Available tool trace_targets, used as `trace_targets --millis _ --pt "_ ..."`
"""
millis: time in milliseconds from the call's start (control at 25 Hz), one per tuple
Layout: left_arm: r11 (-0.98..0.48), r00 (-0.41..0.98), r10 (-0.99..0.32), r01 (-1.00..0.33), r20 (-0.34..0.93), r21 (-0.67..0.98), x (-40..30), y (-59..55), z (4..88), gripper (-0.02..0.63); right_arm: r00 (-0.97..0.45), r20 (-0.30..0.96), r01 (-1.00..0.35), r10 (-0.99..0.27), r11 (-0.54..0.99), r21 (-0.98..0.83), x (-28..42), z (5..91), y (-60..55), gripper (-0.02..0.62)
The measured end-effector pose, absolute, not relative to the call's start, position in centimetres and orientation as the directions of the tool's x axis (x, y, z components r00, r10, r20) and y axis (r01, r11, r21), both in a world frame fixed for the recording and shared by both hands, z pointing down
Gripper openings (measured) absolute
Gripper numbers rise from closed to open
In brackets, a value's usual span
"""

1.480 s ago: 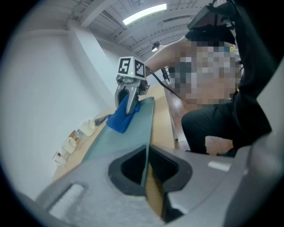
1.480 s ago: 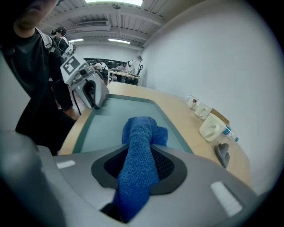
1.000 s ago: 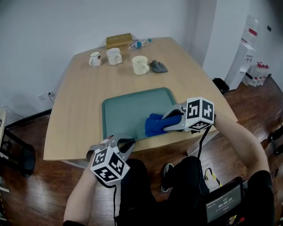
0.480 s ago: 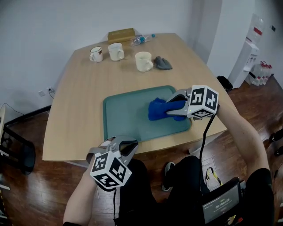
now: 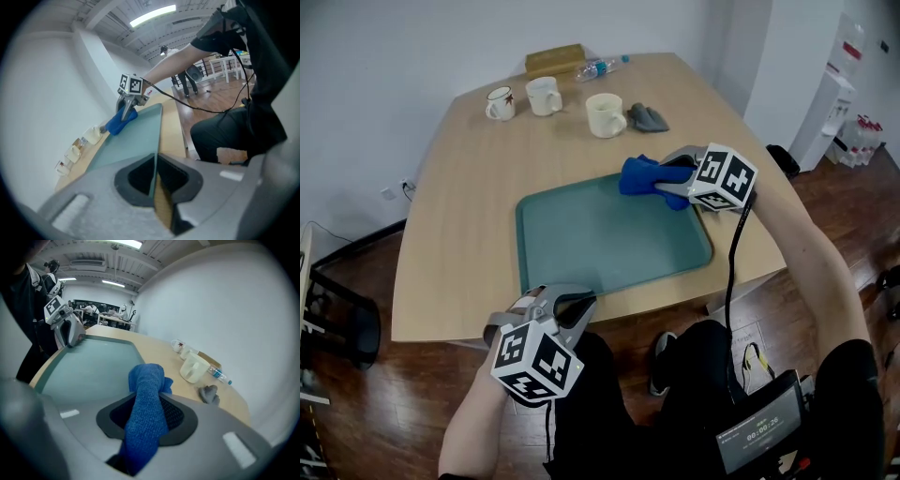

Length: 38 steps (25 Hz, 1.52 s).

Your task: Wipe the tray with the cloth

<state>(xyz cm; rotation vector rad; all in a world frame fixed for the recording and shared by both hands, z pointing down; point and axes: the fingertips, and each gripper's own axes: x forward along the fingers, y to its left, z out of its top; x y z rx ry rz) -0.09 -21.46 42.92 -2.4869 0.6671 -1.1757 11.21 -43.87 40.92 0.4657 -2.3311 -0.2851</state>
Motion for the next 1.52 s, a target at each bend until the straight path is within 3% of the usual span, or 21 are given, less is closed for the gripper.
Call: trace_targets --millis 320,760,840,920,1040,1160,1320,1520 --pt "-0.845 0.545 -0.532 -0.285 0.649 -0.453 -0.1 -21.5 43.3 0.025 -0.679 0.687 -0.118 -0.259 0.962 0.246 12.3 41.4 -34.8 0.112" --pt "-0.856 0.541 -0.516 -0.289 0.665 -0.429 0.0 -21.6 43.5 0.025 -0.727 0.658 -0.101 -0.195 0.979 0.179 12.7 39.7 -27.3 0.114" --pt "-0.844 0.536 -0.533 -0.288 0.655 -0.451 0.1 -21.6 43.4 0.028 -0.751 0.614 -0.178 -0.242 0.970 0.164 13.0 38.1 -27.4 0.114" --pt "-0.820 0.550 -0.570 -0.327 0.610 -0.470 0.1 -21.5 42.4 0.045 -0.759 0.539 -0.343 -0.366 0.928 0.148 14.1 35.9 -28.5 0.114" --pt "-0.737 0.609 -0.673 -0.504 0.420 -0.450 -0.6 -21.5 37.5 0.063 -0.685 0.409 -0.642 -0.603 0.765 0.052 17.9 32.6 -31.4 0.115" --pt "-0.621 0.580 -0.781 -0.678 0.232 -0.393 -2.9 -21.1 33.0 0.063 -0.536 0.369 -0.830 -0.759 0.554 -0.066 22.9 32.5 -33.9 0.118" --pt "-0.480 0.463 -0.876 -0.815 0.134 -0.325 -7.0 -20.5 31.4 0.063 -0.375 0.473 -0.924 -0.797 0.363 -0.120 27.1 37.5 -36.0 0.141" --pt "-0.419 0.405 -0.907 -0.895 0.114 -0.155 -9.9 -21.0 31.2 0.063 -0.310 0.506 -0.945 -0.805 0.318 -0.073 28.2 40.6 -36.8 0.227"
